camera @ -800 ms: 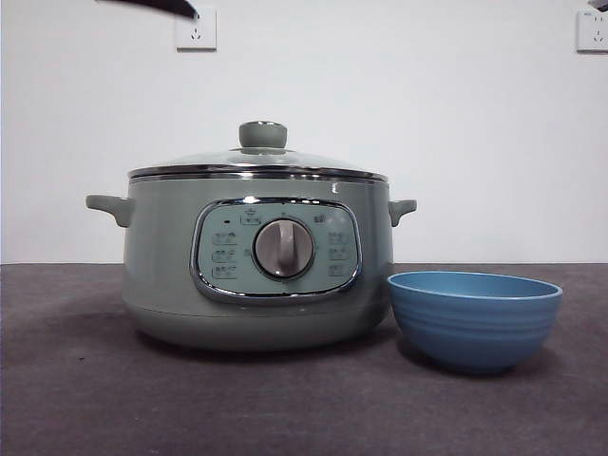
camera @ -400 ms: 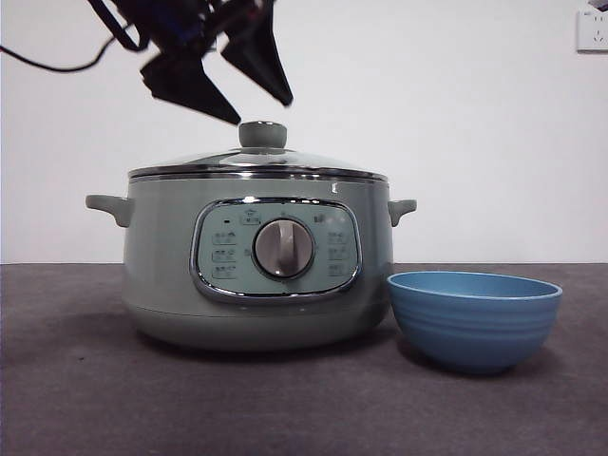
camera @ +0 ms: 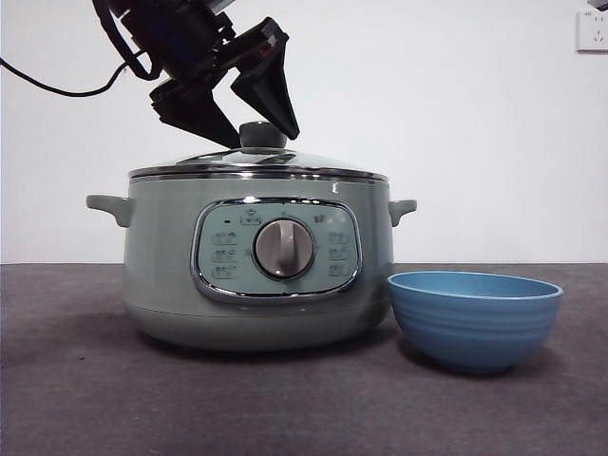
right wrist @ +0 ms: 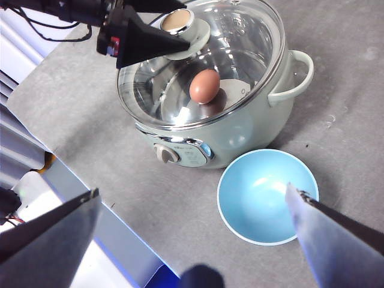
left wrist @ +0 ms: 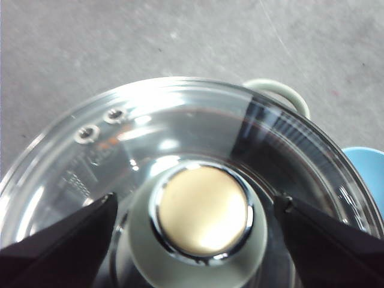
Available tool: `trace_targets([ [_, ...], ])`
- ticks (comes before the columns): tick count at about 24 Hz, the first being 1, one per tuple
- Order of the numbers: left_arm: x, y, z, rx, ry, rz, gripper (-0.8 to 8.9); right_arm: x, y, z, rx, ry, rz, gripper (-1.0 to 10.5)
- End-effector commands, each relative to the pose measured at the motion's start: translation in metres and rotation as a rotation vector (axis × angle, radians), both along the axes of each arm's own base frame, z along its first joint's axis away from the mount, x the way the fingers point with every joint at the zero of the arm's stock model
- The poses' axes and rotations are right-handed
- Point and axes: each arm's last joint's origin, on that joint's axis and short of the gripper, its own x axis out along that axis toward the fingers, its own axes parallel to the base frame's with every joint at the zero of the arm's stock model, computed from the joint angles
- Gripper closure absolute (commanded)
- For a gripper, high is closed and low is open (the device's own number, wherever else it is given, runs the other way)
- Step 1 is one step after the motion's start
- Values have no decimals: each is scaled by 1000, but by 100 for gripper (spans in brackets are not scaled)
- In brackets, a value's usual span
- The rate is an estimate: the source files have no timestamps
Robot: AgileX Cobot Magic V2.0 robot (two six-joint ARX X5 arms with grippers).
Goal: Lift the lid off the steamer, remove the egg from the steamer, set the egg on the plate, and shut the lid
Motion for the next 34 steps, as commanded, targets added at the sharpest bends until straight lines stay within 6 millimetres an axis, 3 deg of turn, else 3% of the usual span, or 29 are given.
trace_targets([
  [1, 0, -4, -2, 12, 2, -15, 383, 0, 0, 1, 1, -7, 1, 410],
  [4, 0, -4, -3, 11, 6, -15, 506, 0, 0, 1, 1, -7, 1, 410],
  [7, -1, -4, -3, 10, 8, -17, 512, 0, 0, 1, 2, -7, 1, 411],
  [10, -1, -4, -3, 9, 8, -18, 627, 0, 0, 1, 2, -7, 1, 411],
  [13, -1, -4, -3, 5, 11, -14, 639, 0, 0, 1, 2, -6, 1, 411],
  [15, -1, -4, -3, 4, 11, -13, 819, 0, 0, 1, 2, -7, 1, 411],
  [21, 1, -5, 3, -26, 3, 1, 821, 0, 0, 1, 2, -7, 1, 411],
  [29, -16, 6, 54, -108, -110, 13, 821, 1, 0, 1, 2, -10, 0, 411],
  [34, -59, 30, 99, -175, -178, 35, 821, 8, 2, 6, 60, -34, -38, 411],
])
